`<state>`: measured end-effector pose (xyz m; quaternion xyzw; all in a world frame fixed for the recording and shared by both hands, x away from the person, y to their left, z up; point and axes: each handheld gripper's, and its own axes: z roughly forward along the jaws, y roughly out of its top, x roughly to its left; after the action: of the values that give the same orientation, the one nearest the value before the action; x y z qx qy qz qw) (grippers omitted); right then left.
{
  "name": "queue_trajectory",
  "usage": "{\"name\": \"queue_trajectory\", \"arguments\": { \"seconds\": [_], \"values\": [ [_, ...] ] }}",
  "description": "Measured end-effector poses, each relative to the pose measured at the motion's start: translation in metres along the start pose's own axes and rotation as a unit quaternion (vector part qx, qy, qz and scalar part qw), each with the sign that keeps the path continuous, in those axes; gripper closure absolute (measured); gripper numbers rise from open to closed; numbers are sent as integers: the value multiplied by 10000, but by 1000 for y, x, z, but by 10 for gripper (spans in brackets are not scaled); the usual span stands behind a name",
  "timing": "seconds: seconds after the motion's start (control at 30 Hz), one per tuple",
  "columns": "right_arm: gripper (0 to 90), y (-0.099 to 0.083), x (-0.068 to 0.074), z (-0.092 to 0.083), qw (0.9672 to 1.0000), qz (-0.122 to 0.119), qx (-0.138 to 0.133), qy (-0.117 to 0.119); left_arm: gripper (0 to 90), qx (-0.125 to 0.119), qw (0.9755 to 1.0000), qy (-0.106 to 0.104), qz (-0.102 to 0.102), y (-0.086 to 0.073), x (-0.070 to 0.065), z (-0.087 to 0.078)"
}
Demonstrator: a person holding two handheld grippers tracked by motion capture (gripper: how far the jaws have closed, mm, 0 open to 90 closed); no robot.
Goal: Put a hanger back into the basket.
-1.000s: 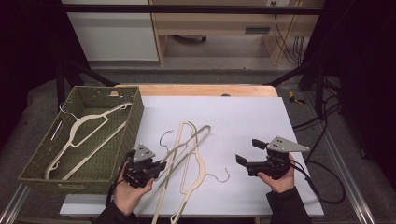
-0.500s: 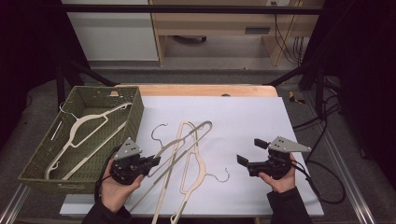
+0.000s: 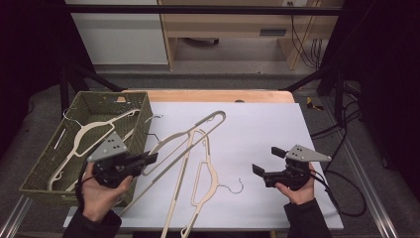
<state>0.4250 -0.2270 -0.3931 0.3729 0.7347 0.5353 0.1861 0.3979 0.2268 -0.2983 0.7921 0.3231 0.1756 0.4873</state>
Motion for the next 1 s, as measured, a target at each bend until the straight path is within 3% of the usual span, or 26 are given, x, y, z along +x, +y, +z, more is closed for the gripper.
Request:
{"name": "queue_trajectory", "arguments": {
  "seconds": [0.1,0.3,0.5,0.67,0.87,1.0],
  "values": [
    [58,0,-1,-1,10000,-54,-3,11,859,-90,9999,-84,-33,9,11,-10],
    [57,0,-1,-1,10000,-60,-38,4,859,-97,9999,-61,-77,24,40,-25],
    [55,0,-1,0,10000,-43,-3,0,859,-46,9998,96,-137,32,73,-39],
    [53,0,-1,0,10000,-64,1,-8,859,99,9996,233,-160,32,100,-45],
    [53,-1,-1,1,10000,-45,23,-12,859,50,9996,248,-146,27,128,-55],
    [53,-1,-1,1,10000,-48,22,-18,859,191,9989,409,-148,22,146,-59]
  ]
}}
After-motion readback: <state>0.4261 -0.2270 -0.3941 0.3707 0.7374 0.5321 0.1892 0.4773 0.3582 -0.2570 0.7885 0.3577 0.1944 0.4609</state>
